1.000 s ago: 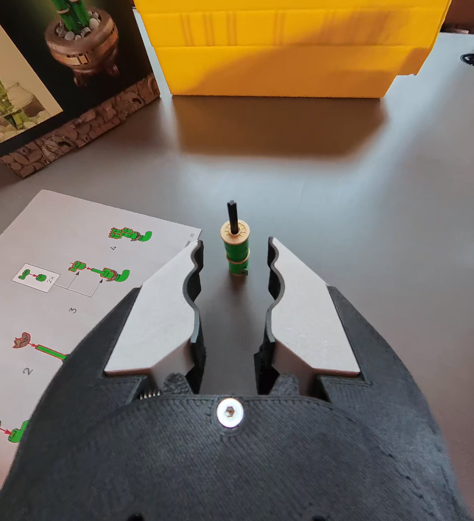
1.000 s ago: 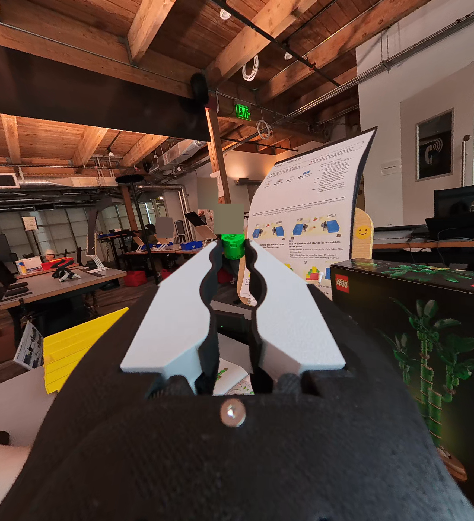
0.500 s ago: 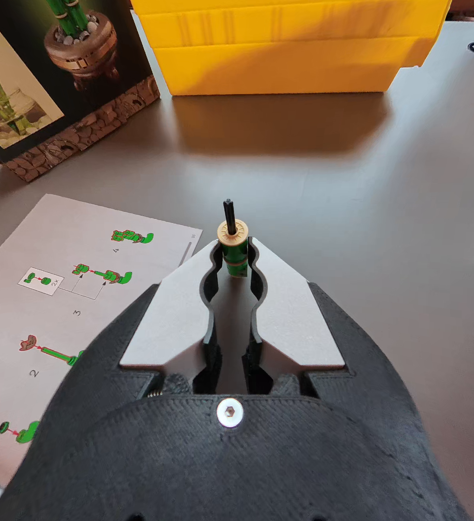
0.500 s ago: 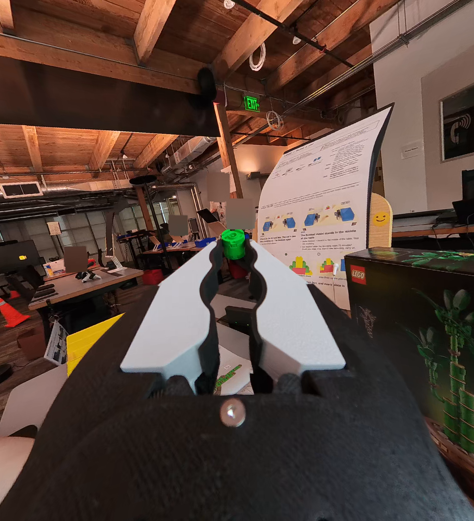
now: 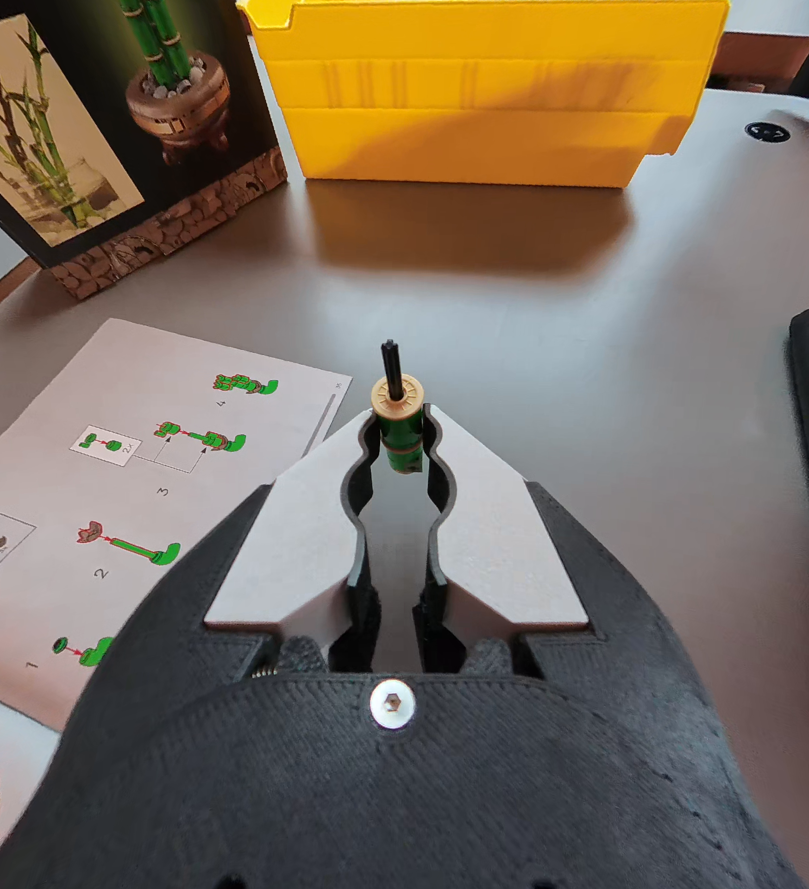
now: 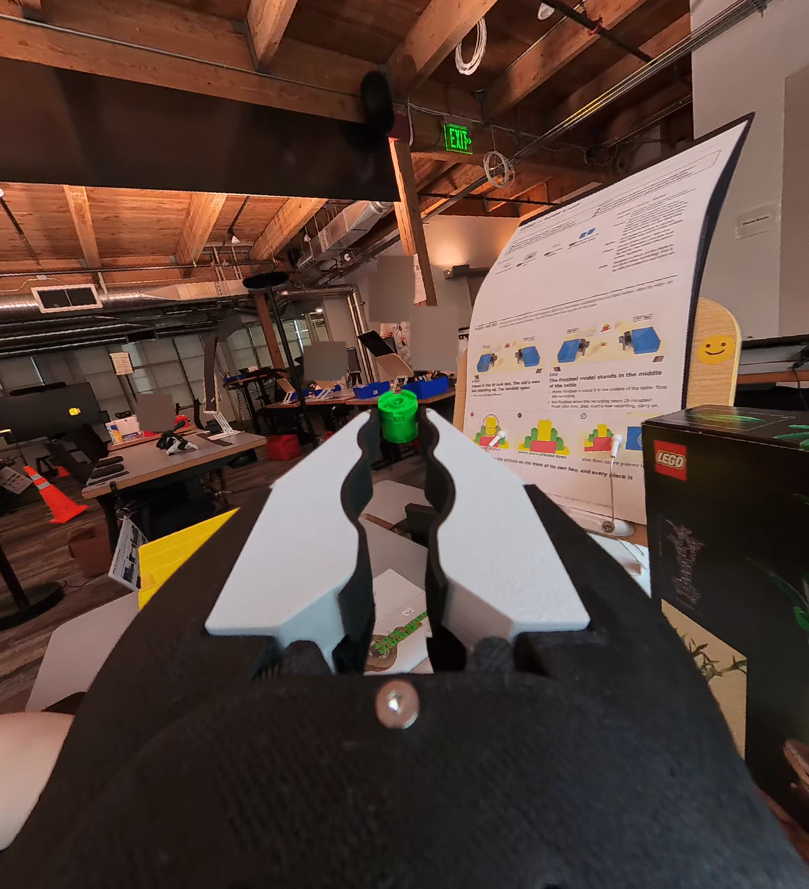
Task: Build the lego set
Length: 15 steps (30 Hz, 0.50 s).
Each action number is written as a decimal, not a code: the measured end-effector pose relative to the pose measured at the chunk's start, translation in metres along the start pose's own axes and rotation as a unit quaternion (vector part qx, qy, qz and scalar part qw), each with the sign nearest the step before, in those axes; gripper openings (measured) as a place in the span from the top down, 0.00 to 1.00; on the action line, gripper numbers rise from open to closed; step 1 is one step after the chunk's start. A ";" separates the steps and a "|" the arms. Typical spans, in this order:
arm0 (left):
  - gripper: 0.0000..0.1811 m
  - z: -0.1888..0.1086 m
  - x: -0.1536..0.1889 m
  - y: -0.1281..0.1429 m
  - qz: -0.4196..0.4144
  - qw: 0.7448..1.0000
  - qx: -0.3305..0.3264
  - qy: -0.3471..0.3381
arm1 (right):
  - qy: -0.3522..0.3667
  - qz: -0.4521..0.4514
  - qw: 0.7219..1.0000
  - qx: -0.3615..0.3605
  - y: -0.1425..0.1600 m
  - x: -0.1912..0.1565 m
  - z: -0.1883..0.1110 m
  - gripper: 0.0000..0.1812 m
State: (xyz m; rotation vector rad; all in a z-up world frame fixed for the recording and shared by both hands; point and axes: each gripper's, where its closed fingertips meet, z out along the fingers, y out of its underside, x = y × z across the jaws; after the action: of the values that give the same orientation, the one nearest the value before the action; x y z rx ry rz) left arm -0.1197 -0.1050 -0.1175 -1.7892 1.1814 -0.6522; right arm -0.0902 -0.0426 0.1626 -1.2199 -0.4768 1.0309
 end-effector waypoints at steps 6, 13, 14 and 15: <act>0.92 -0.014 0.004 -0.010 -0.012 1.000 0.005 0.014 | -0.009 -0.005 1.000 -0.019 0.011 -0.008 0.012 0.92; 0.92 -0.032 0.006 -0.025 -0.027 0.999 0.018 0.028 | -0.024 -0.015 0.999 -0.040 0.021 -0.021 0.023 0.92; 0.92 -0.034 0.006 -0.027 -0.030 0.999 0.021 0.028 | -0.027 -0.015 0.999 -0.043 0.022 -0.022 0.025 0.92; 0.92 -0.036 0.006 -0.029 -0.033 0.999 0.023 0.029 | -0.029 -0.016 0.998 -0.046 0.023 -0.024 0.026 0.92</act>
State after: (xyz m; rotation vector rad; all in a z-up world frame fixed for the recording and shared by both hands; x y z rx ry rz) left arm -0.1326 -0.1196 -0.0752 -1.7873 1.1400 -0.7697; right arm -0.1313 -0.0491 0.1545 -1.2621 -0.5931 1.0295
